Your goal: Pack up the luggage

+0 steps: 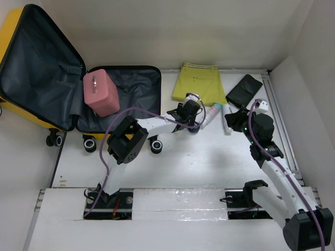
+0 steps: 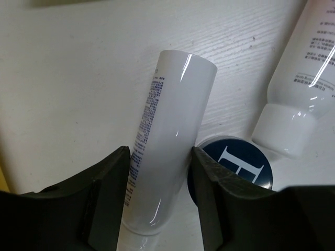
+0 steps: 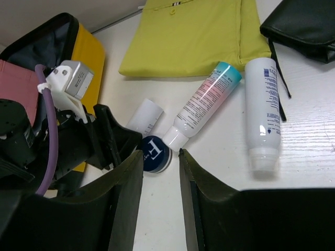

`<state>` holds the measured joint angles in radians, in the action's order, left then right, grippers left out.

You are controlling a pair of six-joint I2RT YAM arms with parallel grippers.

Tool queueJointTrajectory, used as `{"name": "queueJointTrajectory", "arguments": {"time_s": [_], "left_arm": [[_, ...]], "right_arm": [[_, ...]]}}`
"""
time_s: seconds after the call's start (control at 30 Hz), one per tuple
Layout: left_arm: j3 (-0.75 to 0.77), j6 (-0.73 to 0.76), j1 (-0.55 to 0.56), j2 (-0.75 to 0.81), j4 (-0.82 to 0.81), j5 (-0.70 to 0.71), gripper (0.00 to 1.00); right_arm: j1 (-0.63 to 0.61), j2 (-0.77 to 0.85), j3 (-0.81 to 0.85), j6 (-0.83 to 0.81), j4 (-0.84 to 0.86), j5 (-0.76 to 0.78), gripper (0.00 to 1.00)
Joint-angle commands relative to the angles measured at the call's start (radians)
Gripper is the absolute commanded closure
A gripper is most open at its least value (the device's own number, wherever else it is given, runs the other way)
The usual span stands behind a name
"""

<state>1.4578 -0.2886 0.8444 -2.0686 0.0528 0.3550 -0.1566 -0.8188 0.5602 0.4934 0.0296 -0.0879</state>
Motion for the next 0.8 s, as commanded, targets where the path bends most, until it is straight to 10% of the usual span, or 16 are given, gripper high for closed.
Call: {"name": "queueJointTrajectory", "arguments": {"time_s": [0.0,0.57,0.77], "left_arm": [[0.032,0.019,-0.019,-0.022,-0.004,-0.01,0.58],[0.056,0.019,-0.019,-0.09,0.021,-0.033,0.45],[0.03,-0.02,-0.019,0.016,0.009,-0.013,0.88]], "right_arm": [[0.006,0.004,0.006,-0.01,0.052,-0.029,0.61],[0.006,0.004,0.006,-0.01,0.061,-0.038,0.61],[0.006,0.004,0.006,-0.01,0.07,-0.047,0.61]]}}
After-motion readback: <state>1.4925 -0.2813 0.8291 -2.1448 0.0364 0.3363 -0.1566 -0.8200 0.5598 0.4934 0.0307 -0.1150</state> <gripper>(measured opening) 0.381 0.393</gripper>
